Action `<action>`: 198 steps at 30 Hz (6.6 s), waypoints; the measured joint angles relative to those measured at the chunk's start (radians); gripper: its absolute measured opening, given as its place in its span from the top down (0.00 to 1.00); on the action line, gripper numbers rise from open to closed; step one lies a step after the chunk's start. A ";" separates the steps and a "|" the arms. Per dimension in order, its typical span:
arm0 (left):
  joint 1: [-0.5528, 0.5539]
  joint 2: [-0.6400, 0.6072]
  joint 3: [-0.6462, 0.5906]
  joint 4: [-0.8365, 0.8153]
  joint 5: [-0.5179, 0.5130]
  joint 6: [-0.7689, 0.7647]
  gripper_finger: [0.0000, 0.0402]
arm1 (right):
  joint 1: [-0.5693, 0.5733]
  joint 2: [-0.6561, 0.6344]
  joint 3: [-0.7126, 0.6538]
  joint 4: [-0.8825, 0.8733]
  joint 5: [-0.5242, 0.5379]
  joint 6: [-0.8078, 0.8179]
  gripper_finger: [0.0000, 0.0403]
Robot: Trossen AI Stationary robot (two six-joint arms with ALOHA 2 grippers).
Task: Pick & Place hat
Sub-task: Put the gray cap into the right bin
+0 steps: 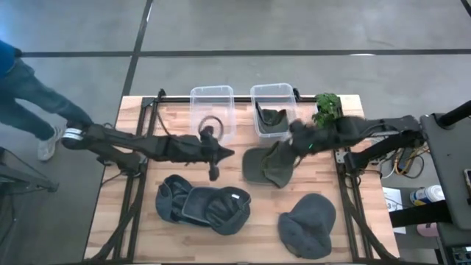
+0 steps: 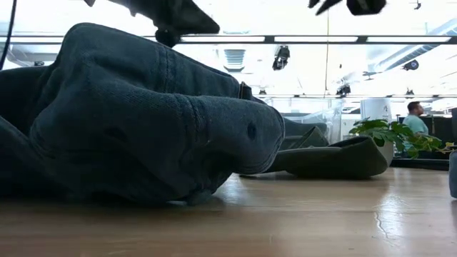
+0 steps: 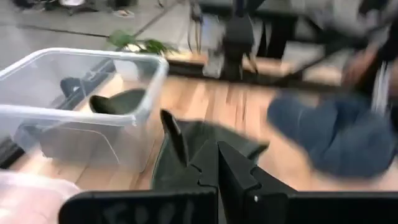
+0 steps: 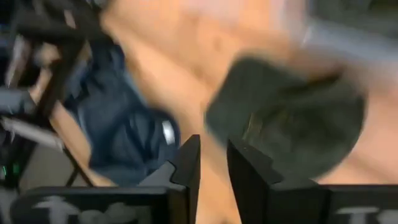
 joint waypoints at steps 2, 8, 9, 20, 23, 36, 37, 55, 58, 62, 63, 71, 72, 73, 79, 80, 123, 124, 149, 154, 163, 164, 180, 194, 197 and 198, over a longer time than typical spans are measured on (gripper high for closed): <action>-0.003 0.052 0.014 -0.024 0.002 0.076 1.00 | 0.039 0.026 -0.040 0.012 -0.045 0.063 0.78; -0.001 0.225 0.078 -0.056 0.042 0.300 1.00 | 0.123 0.080 -0.216 0.215 -0.088 0.335 0.73; -0.002 0.249 0.091 -0.072 0.045 0.332 1.00 | 0.140 0.083 -0.253 0.287 -0.088 0.396 0.73; -0.003 0.405 0.152 -0.124 0.204 0.525 1.00 | 0.361 0.188 -0.523 0.757 0.169 1.026 0.70; -0.002 0.433 0.152 -0.117 0.207 0.554 1.00 | 0.376 0.248 -0.528 0.794 0.189 1.096 0.68; 0.008 0.591 0.182 -0.039 0.198 0.584 1.00 | 0.320 0.385 -0.548 0.890 0.318 1.148 0.64; 0.008 0.605 0.189 -0.029 0.198 0.576 1.00 | 0.311 0.385 -0.554 0.887 0.329 1.148 0.64; -0.054 0.698 0.396 0.035 0.335 0.425 1.00 | 0.311 0.311 -0.615 0.833 0.329 1.105 0.66; -0.051 0.679 0.440 -0.034 0.268 0.478 1.00 | 0.345 0.257 -0.615 0.768 0.330 1.108 0.66; -0.027 0.659 0.445 -0.191 0.138 0.575 1.00 | 0.395 0.228 -0.615 0.748 0.269 1.136 0.66; -0.017 0.659 0.439 -0.225 0.133 0.586 1.00 | 0.402 0.233 -0.616 0.748 0.253 1.142 0.66; 0.058 0.666 0.344 -0.256 0.113 0.599 1.00 | 0.375 0.338 -0.616 0.793 0.250 1.149 0.65; 0.065 0.671 0.340 -0.253 0.112 0.595 1.00 | 0.367 0.348 -0.617 0.800 0.251 1.148 0.65; 0.071 0.672 0.334 -0.249 0.112 0.586 1.00 | 0.361 0.352 -0.617 0.804 0.253 1.148 0.65; 0.070 0.673 0.286 -0.195 0.213 0.494 1.00 | 0.333 0.347 -0.619 0.801 0.296 1.129 0.65; 0.064 0.673 0.283 -0.194 0.229 0.470 1.00 | 0.329 0.344 -0.618 0.804 0.299 1.129 0.65; 0.050 0.568 0.325 -0.471 -0.106 0.517 1.00 | 0.382 0.326 -0.565 0.845 0.268 1.057 0.64; 0.051 0.567 0.325 -0.468 -0.114 0.514 1.00 | 0.382 0.330 -0.564 0.853 0.269 1.055 0.64; -0.055 0.585 0.282 -0.255 0.225 0.368 1.00 | 0.439 0.304 -0.558 0.753 0.246 1.077 0.59; -0.067 0.585 0.282 -0.255 0.214 0.390 1.00 | 0.488 0.302 -0.558 0.740 0.228 1.121 0.57; -0.067 0.585 0.282 -0.254 0.214 0.413 1.00 | 0.500 0.302 -0.558 0.554 0.223 1.138 0.57; -0.067 0.585 0.282 -0.254 0.214 0.413 1.00 | 0.495 0.302 -0.560 0.559 0.224 1.134 0.57; -0.068 0.612 0.283 -0.186 0.290 0.441 1.00 | 0.446 0.421 -0.563 0.641 0.299 1.121 0.59; -0.067 0.567 0.288 -0.193 0.127 0.448 1.00 | 0.441 0.384 -0.563 0.638 0.334 1.037 0.94; -0.067 0.499 0.292 -0.221 0.117 0.442 1.00 | 0.441 0.344 -0.562 0.630 0.321 0.989 0.96; -0.067 0.475 0.292 -0.231 0.117 0.433 1.00 | 0.441 0.326 -0.563 0.624 0.308 0.973 0.96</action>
